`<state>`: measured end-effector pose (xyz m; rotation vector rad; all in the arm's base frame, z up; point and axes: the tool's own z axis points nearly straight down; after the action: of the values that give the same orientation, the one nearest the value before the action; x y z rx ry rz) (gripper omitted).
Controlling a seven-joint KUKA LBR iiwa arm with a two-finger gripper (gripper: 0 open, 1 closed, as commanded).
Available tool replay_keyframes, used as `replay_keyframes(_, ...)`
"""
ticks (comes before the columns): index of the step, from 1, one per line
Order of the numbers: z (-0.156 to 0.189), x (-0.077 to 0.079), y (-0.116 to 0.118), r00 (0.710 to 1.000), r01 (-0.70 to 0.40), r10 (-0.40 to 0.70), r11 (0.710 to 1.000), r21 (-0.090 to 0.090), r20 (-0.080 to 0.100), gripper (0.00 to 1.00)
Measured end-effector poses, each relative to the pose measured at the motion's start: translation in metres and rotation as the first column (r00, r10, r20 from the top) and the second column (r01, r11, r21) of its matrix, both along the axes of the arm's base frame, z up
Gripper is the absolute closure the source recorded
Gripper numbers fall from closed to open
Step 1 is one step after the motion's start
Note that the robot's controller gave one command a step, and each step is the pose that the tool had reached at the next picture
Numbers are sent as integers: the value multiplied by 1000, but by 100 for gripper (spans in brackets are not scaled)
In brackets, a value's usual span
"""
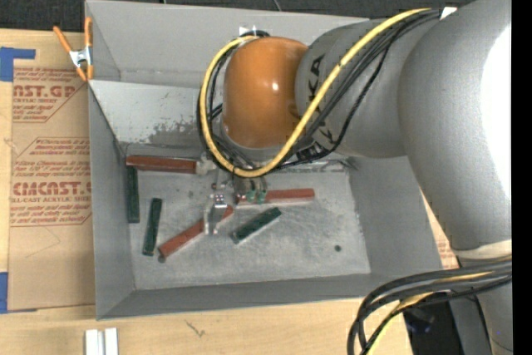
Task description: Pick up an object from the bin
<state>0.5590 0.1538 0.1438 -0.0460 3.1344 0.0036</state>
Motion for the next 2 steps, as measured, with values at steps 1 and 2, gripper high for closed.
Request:
replay_keyframes(1, -67, 15, -7, 974, -228, 228, 974, 1, 8, 100)
replay_keyframes(2, -67, 15, -7, 974, -228, 228, 974, 1, 8, 100)
